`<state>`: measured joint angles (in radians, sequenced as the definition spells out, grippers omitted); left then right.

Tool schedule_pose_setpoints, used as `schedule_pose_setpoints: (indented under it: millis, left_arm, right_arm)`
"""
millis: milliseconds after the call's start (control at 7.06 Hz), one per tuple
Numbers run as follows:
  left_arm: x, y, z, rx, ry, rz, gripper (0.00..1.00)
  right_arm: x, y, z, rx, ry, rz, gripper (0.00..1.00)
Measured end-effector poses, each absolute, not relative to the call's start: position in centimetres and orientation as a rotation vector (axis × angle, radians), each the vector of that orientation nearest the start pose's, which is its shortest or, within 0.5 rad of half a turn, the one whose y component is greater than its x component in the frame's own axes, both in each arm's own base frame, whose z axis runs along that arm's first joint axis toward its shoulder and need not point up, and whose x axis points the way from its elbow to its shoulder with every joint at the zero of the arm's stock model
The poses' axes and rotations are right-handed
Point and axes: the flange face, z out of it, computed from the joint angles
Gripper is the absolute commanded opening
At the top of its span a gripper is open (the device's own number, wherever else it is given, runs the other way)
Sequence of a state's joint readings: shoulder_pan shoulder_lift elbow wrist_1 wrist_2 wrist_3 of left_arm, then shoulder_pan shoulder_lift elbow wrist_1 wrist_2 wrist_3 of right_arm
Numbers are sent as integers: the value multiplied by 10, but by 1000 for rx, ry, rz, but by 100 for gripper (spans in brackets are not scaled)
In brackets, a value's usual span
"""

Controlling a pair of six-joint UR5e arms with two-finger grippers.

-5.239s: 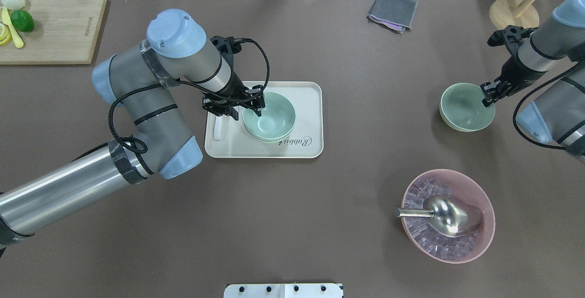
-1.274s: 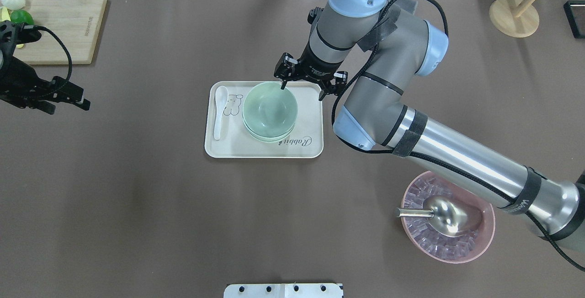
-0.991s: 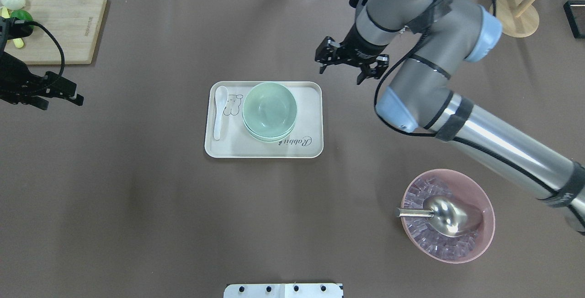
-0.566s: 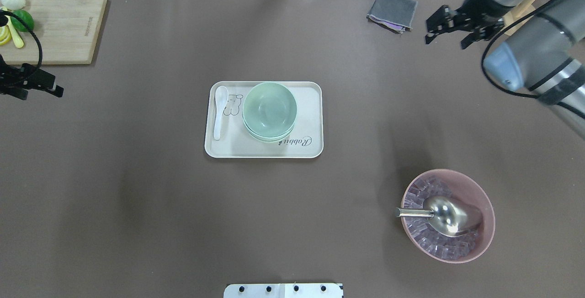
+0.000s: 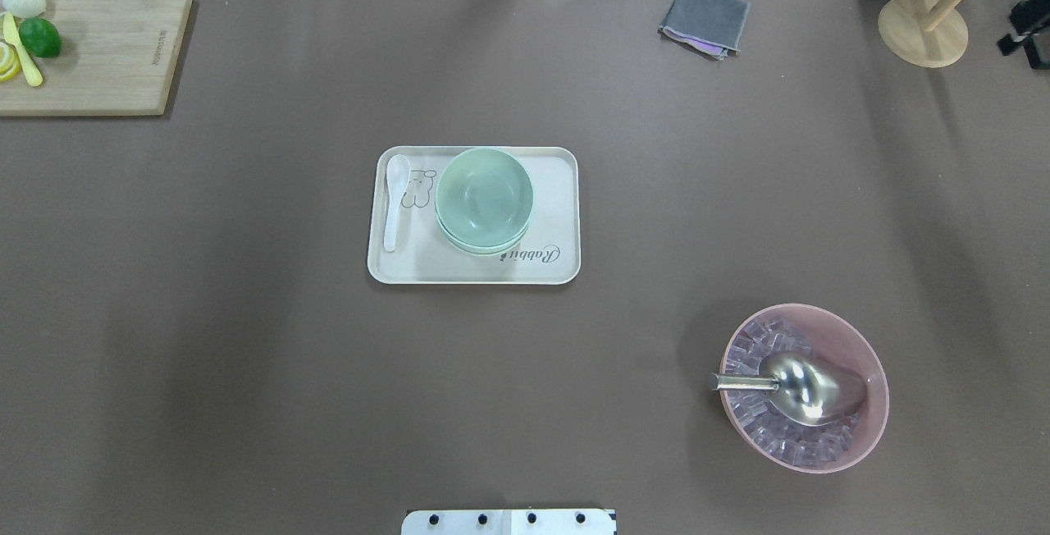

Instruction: Stack green bowls together

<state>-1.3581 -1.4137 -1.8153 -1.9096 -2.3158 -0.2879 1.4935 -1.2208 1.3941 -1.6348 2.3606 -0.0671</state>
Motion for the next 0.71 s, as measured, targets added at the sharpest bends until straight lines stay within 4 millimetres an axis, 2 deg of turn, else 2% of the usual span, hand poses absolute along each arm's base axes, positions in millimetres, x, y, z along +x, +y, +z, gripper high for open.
schedule_pose_setpoints:
  millis: [142, 283, 425, 566, 708]
  left_arm:
    - [20, -438, 589, 209, 761, 79, 98]
    - [17, -433, 598, 204, 737, 74, 98]
    - [16, -432, 601, 202, 734, 72, 98]
    - [9, -433, 602, 196, 753, 51, 98]
    - [-7, -435, 605, 178, 803, 9, 98]
  right_arm:
    - [45, -630, 589, 96, -772, -209, 100]
    - [62, -616, 619, 81, -752, -226, 100]
    - [69, -606, 635, 70, -746, -231, 100]
    - [72, -601, 641, 66, -744, -231, 100]
    - [74, -601, 641, 67, -740, -231, 100]
